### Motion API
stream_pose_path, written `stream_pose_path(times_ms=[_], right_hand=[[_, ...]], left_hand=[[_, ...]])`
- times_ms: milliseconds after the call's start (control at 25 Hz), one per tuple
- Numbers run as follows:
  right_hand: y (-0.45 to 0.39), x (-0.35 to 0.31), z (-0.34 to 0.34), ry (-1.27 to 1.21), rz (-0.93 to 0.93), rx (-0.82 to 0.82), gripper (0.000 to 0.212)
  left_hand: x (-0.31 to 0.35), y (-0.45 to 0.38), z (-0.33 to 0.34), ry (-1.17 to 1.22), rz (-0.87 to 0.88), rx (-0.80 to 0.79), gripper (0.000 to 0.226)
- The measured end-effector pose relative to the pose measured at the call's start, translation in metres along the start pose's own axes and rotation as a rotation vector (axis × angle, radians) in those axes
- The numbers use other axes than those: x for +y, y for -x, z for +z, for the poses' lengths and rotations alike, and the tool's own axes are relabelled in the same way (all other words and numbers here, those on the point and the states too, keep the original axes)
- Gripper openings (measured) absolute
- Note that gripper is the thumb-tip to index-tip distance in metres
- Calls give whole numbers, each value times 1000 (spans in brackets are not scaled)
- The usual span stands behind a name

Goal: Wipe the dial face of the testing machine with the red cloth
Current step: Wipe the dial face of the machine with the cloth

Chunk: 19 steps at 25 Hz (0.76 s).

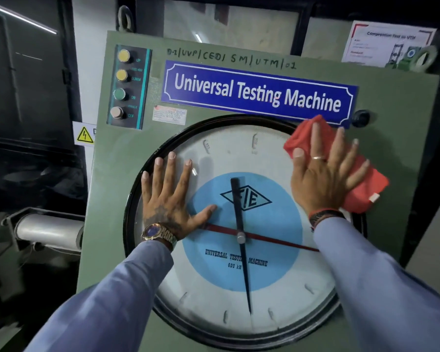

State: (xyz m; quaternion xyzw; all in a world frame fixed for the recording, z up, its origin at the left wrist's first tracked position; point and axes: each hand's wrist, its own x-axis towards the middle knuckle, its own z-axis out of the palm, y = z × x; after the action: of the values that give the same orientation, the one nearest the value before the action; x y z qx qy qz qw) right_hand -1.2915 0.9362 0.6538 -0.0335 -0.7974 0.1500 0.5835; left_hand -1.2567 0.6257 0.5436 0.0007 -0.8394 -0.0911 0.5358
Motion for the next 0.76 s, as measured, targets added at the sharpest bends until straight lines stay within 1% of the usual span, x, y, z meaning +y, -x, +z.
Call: stream_pose_path(times_ms=[80, 160, 200, 280, 360, 440, 520, 600, 640, 760], right_hand=[[7, 3, 0, 18, 14, -12, 65], [1, -12, 2, 30, -68, -20, 68], [-5, -22, 5, 27, -142, -30, 70], [-18, -50, 11, 37, -345, -46, 72], [-25, -92, 20, 56, -588, -75, 73], [-13, -138, 26, 54, -803, -106, 71], [0, -159, 30, 27, -897, -119, 67], [-5, -151, 31, -2, -885, -90, 67], [-13, -140, 29, -2, -823, -80, 69], [-29, -98, 22, 14, -560, -64, 74]], left_hand=[[1, 1, -1, 0, 4, -13, 118], [-1, 2, -2, 12, -3, -19, 117], [-1, 4, -2, 19, -17, -13, 116], [0, 10, 1, 40, -62, 12, 113], [2, 17, 3, 57, -112, 48, 111], [1, 25, 5, 75, -147, 84, 111], [1, 28, 7, 82, -151, 94, 110], [2, 27, 6, 65, -149, 77, 110], [5, 26, 5, 60, -146, 62, 111], [5, 26, 1, 44, -157, 28, 112]])
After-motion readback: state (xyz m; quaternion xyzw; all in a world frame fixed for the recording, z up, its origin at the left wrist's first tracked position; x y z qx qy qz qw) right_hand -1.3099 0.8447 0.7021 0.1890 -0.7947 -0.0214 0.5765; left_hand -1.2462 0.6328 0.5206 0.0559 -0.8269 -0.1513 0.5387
